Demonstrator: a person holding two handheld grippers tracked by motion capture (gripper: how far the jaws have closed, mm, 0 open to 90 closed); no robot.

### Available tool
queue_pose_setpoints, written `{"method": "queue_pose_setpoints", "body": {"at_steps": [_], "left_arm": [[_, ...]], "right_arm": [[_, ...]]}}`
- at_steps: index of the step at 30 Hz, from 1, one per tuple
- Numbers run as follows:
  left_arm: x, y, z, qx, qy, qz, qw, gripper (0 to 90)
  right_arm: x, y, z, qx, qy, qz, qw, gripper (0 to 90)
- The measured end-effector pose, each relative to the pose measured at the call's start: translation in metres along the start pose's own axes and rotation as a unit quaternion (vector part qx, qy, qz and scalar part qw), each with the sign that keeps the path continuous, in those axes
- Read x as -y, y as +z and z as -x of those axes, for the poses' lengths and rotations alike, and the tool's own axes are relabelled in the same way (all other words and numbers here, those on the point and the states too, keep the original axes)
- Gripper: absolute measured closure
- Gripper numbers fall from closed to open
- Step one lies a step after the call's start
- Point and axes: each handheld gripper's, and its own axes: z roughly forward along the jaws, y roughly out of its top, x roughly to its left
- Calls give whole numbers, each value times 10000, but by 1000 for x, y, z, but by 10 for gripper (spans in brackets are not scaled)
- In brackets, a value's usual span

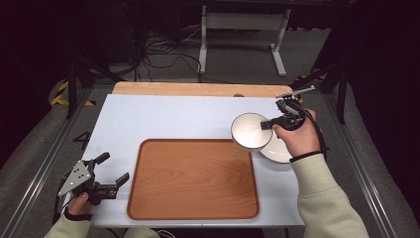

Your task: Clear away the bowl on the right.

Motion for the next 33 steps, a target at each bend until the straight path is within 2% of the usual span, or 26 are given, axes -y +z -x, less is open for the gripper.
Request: {"method": "queue_pose_setpoints", "body": {"at_steps": [5, 9, 13, 15, 18, 24, 33], "left_arm": [[0, 0, 0, 2, 15, -4, 10000, 3], [0, 0, 0, 4, 14, -7, 10000, 2], [0, 0, 0, -1, 6, -2, 10000, 2], [0, 0, 0, 4, -1, 7, 10000, 2], [0, 0, 0, 6, 3, 4, 10000, 3], [0, 0, 0, 4, 18, 19, 10000, 3], [0, 0, 0, 9, 9, 22, 10000, 3]], "right_arm": [[-3, 5, -24, -175, -200, -98, 9996, 823], [-4, 9, -46, -383, -403, -165, 9983, 822], [-5, 14, -65, -493, -580, -218, 9969, 821], [-5, 15, -69, -512, -595, -225, 9967, 822], [-6, 20, -84, -653, -726, -262, 9949, 821], [-5, 26, -103, -887, -880, -344, 9916, 819], [-4, 35, -128, -1193, -999, -421, 9869, 817]]}}
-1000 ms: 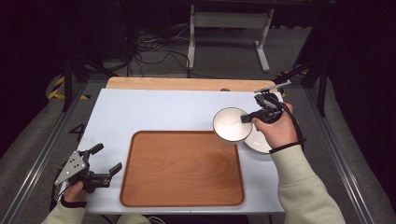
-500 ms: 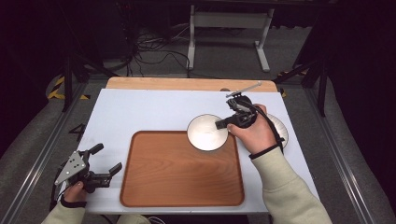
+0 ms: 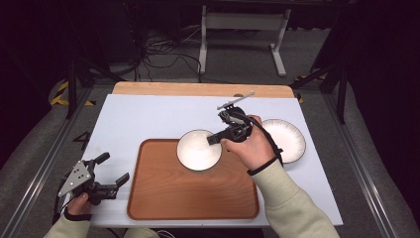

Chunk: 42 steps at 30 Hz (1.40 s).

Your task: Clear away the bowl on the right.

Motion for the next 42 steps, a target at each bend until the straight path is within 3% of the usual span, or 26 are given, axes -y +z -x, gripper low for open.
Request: {"method": "queue_pose_setpoints", "body": {"at_steps": [8, 22, 42], "left_arm": [[0, 0, 0, 1, -1, -2, 10000, 3], [0, 0, 0, -1, -2, -5, 10000, 3], [0, 0, 0, -2, 2, -1, 10000, 2]], "right_arm": [[-1, 19, -7, -170, 123, -67, 9998, 816], [13, 60, 1, -378, 310, -248, 9985, 815], [34, 87, 15, -291, 402, -482, 9976, 813]]}}
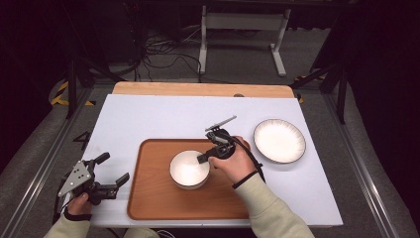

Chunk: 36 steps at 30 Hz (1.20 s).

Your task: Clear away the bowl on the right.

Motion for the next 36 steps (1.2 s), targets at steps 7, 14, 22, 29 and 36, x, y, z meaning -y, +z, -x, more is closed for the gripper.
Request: {"method": "queue_pose_setpoints", "body": {"at_steps": [7, 14, 22, 29, 36], "left_arm": [[0, 0, 0, 1, 2, -1, 10000, 2], [0, 0, 0, 1, 1, -1, 10000, 3], [0, 0, 0, 4, 18, -13, 10000, 3], [0, 0, 0, 4, 20, -12, 10000, 3], [0, 0, 0, 4, 20, -15, 10000, 3]], "right_arm": [[2, 5, 3, 105, -72, -30, 9999, 813], [4, 9, 5, 155, -85, -46, 9998, 813], [5, 11, 7, 181, -97, -66, 9998, 812], [6, 11, 8, 168, -190, -23, 9997, 812], [8, 12, 10, 137, -226, -20, 9996, 812]]}}
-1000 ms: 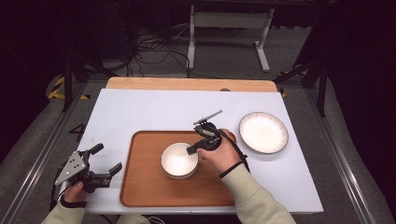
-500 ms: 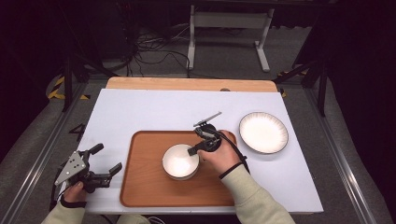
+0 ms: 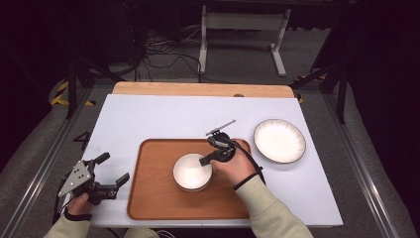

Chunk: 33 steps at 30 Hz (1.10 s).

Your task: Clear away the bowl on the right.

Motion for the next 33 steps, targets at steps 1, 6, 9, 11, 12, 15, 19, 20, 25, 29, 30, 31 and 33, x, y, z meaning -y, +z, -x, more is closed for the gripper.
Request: {"method": "queue_pose_setpoints", "body": {"at_steps": [1, 6, 9, 11, 12, 15, 19, 20, 25, 29, 30, 31, 33], "left_arm": [[0, 0, 0, 0, -2, 0, 10000, 3], [0, 0, 0, 1, 16, -6, 10000, 3], [0, 0, 0, -1, -6, -3, 10000, 2], [0, 0, 0, 0, -1, -5, 10000, 2], [0, 0, 0, 0, 0, -4, 10000, 3], [0, 0, 0, 2, -5, -4, 10000, 3], [0, 0, 0, 0, -2, -1, 10000, 3], [0, 0, 0, -1, -2, 1, 10000, 2], [0, -1, 1, -19, 23, 4, 10000, 3], [0, -1, 1, -25, 30, 14, 10000, 3], [0, -1, 1, -27, 31, 15, 10000, 3], [0, -1, 1, -27, 31, 15, 10000, 3], [0, -1, 1, -24, 26, 18, 10000, 3]], "right_arm": [[0, 0, 1, 14, -59, -2, 10000, 809], [1, -1, 0, -4, -196, 163, 9997, 742], [2, -2, -2, 38, -311, 245, 9992, 699], [2, -4, -3, 35, -360, 348, 9987, 668], [2, -5, -3, 44, -380, 416, 9984, 647], [2, -9, -3, 76, -458, 545, 9974, 630], [3, -18, -6, 72, -637, 799, 9947, 577], [3, -20, -6, 81, -691, 877, 9937, 566], [6, -33, -8, 91, -951, 1188, 9883, 509], [9, -42, -9, 51, -1106, 1462, 9830, 483], [11, -46, -9, 18, -1217, 1621, 9792, 470], [12, -49, -9, -6, -1294, 1689, 9771, 459], [15, -52, -9, -1, -1454, 1858, 9718, 428]]}}
